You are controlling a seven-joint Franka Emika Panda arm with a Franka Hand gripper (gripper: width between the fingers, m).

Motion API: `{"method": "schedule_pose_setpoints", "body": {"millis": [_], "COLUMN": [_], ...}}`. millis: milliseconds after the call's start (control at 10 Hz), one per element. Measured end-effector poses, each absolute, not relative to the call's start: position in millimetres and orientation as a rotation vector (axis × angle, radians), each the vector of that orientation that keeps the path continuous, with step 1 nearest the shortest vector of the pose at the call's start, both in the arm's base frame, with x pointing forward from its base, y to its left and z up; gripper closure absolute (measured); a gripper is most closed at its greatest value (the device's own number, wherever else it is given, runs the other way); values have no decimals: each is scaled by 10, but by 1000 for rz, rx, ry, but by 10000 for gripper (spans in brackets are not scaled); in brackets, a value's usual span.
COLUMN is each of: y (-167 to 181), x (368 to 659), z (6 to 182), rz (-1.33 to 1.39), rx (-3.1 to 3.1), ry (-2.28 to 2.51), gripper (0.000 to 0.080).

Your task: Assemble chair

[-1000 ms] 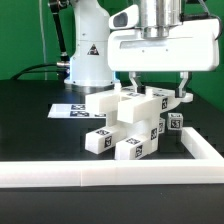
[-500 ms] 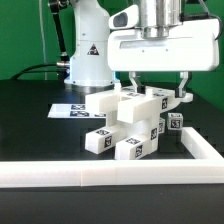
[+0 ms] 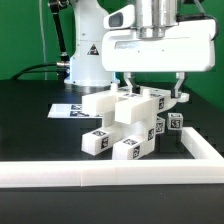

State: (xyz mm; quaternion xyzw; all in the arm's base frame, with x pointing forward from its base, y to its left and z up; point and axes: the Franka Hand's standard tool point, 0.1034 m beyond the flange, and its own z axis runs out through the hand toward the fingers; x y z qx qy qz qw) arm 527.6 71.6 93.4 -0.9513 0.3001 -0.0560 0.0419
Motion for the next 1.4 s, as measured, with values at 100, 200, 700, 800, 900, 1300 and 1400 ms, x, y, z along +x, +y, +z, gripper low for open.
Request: {"method": "schedule_pose_setpoints", "body": {"millis": [100, 200, 700, 800, 900, 1300, 1400], "y": [643, 561, 206, 240, 337, 1022, 1107], "x": [5297, 5317, 5543, 5539, 5533, 5376, 5363], "z": [935, 935, 944, 959, 994, 1312, 1324], "rz": [-177, -180, -223, -221, -224, -223, -224], "rx": [-2924, -2928, -2967, -2959, -2949, -2992, -2993], "ry": [890, 886, 805, 819, 829, 651, 627], "gripper": [151, 150, 151, 150, 150, 150, 150]}}
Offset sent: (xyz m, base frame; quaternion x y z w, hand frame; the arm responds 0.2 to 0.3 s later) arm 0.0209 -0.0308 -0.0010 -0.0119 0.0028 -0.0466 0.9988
